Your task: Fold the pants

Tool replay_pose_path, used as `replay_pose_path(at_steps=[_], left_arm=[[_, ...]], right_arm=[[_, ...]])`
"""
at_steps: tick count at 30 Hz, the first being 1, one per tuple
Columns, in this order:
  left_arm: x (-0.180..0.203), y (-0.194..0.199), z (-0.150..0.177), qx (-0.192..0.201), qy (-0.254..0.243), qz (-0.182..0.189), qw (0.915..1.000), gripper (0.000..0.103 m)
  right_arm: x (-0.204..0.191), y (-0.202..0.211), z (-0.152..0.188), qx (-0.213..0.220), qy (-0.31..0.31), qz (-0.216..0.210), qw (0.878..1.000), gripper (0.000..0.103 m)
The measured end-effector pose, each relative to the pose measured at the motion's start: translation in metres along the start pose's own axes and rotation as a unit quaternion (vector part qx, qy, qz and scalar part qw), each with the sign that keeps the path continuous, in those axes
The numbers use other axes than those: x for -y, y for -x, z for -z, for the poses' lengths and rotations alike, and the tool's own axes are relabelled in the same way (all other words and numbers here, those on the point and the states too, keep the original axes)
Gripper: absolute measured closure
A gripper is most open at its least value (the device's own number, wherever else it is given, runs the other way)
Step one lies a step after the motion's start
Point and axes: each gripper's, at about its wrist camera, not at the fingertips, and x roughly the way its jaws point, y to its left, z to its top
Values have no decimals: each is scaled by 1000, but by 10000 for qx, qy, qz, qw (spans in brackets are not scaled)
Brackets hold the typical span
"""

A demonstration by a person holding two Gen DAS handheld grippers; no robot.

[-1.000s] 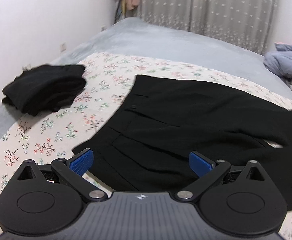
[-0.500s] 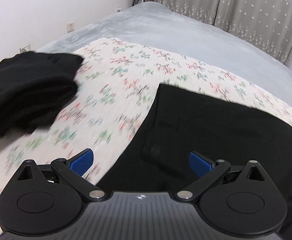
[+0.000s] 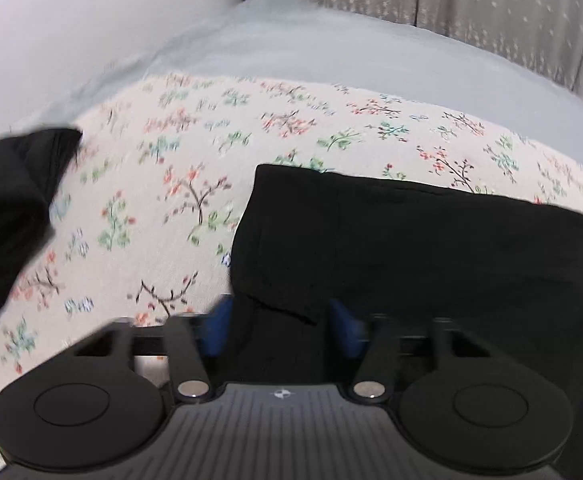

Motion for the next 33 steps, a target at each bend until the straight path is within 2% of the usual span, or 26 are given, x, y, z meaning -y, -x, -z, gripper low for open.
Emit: replay_pose_path(at_steps=[2, 3, 5, 6, 7, 10, 18, 25, 28, 30, 32, 33], left_arm=[[7, 3, -1, 54, -232, -89, 9997, 62], [7, 5, -1, 84, -251, -137, 9996, 65], [6, 9, -2, 178, -282, -228, 9992, 79], [9, 11, -2, 275, -339, -480, 9979, 81], [9, 7, -5, 359, -466, -722, 9957, 81], [-1, 6, -8, 484, -302, -926, 9941, 81], [-13, -3, -15, 650, -263, -1047, 9920, 81], [-30, -9, -40, 833, -187, -1484, 9852, 81], [-38, -20, -41, 839, -46, -1518, 9848, 80], [-34, -28, -34, 793, -200, -1483, 9856, 75], [-25, -28, -24, 902, -523, -1706, 9798, 60], [-24, -23, -22, 984, -616, -1676, 9790, 56]], right_arm=[[0, 2, 0, 36, -32, -23, 10000, 0], [0, 2, 0, 41, -25, -32, 10000, 0], [-2, 4, 0, 63, -4, -35, 10000, 0], [-2, 5, 0, 82, -8, -33, 10000, 0], [-2, 6, 0, 102, -26, -33, 9999, 0], [0, 7, 1, 122, -103, -37, 9999, 0], [-2, 8, 2, 141, -90, -59, 9998, 0], [-4, 8, 1, 151, -60, -39, 9999, 0], [-5, 8, 1, 154, -53, -49, 9999, 0], [-7, 7, 1, 155, -29, -59, 9999, 0], [-9, 7, 1, 156, 0, -73, 9999, 0], [-10, 7, 1, 152, 9, -82, 9999, 0]])
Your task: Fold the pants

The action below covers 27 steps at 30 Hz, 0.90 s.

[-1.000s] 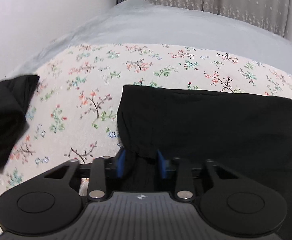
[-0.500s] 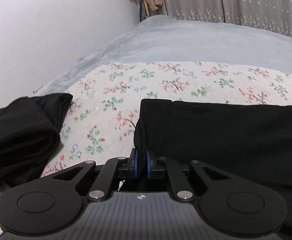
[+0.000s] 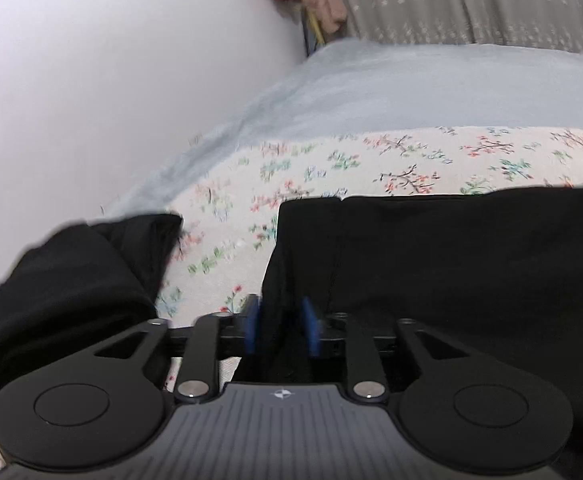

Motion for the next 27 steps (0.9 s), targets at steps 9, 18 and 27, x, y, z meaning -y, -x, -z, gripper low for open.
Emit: replay_pose_path(at_steps=[9, 18, 27], left_arm=[[-113, 84, -10, 114, 1729, 667, 9826, 9], [-169, 157, 72, -741, 2243, 1285, 9632, 0], [-156, 146, 125, -1569, 2747, 1855, 9303, 0]], right_arm=[[4, 1, -2, 50, -90, -26, 9999, 0], [0, 13, 3, 160, -95, -76, 9998, 0], [8, 20, 10, 116, -351, -15, 9993, 0]])
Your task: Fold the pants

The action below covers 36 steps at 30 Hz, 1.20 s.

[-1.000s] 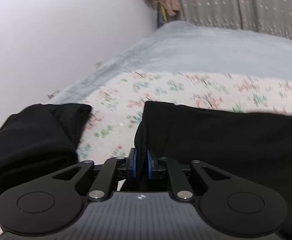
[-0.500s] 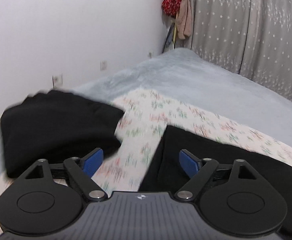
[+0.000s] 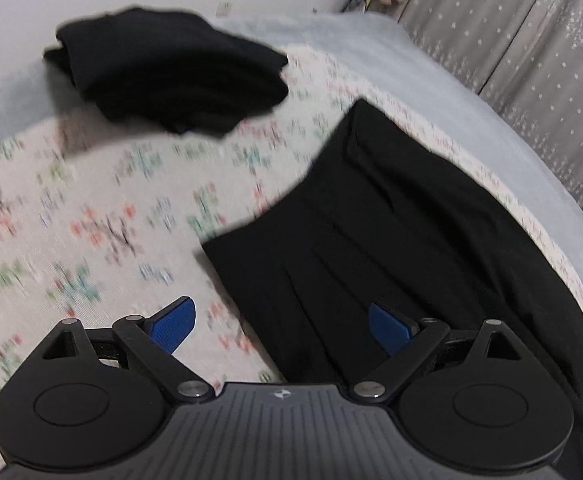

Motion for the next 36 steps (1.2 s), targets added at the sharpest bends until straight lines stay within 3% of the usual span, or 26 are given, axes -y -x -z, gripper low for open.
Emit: replay_pose_path(at_steps=[6, 9, 13, 16, 25, 36], left_arm=[[3, -20, 12, -83, 151, -113, 9998, 17], [5, -30, 16, -67, 121, -158, 9998, 33], [6, -32, 18, 153, -43, -423, 9990, 84], [-2, -25, 17, 261, 129, -380, 9989, 87], [-33, 22, 10, 856, 26, -492, 9951, 88], [-50, 8, 15, 575, -95, -557, 9967, 86]], right_arm=[[14, 2, 5, -164, -361, -78, 9992, 0], [14, 2, 5, -178, -341, -103, 9992, 0], [9, 1, 6, -217, -245, -120, 9994, 0], [7, 2, 7, -188, -166, -116, 9996, 0], [9, 4, 7, -176, -181, -149, 9996, 0], [5, 3, 9, -234, -155, -127, 9995, 0]])
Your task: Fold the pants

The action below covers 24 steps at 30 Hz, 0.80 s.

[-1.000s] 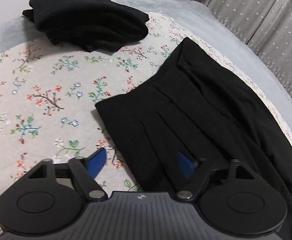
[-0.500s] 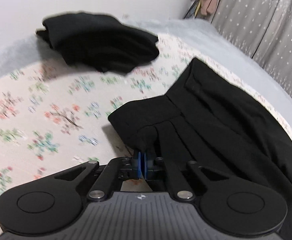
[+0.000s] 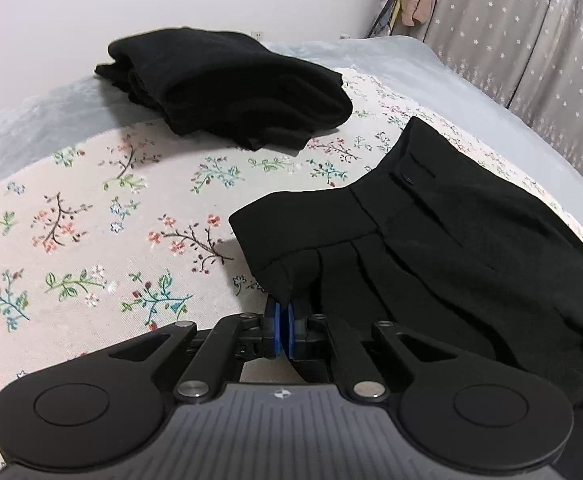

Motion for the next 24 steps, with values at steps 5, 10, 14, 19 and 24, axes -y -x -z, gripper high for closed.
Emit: replay_pose_path(at_steps=[5, 10, 14, 19, 24], left_arm=[[-8, 7, -5, -32, 134, 57, 9999, 71], [-9, 26, -11, 101, -13, -41, 9999, 59], [-3, 45, -19, 228, -38, 2, 9997, 51], [41, 71, -18, 290, -296, 487, 9980, 37], [122, 84, 13, -15, -611, 1315, 9894, 23]], right_arm=[[4, -1, -1, -11, -57, 36, 10000, 0], [5, -1, -1, -22, -84, 37, 10000, 0], [8, 1, -1, 6, -51, 64, 10000, 0], [29, 2, -2, 10, -279, 225, 9994, 0], [62, 0, 3, -99, -687, 606, 9957, 0]])
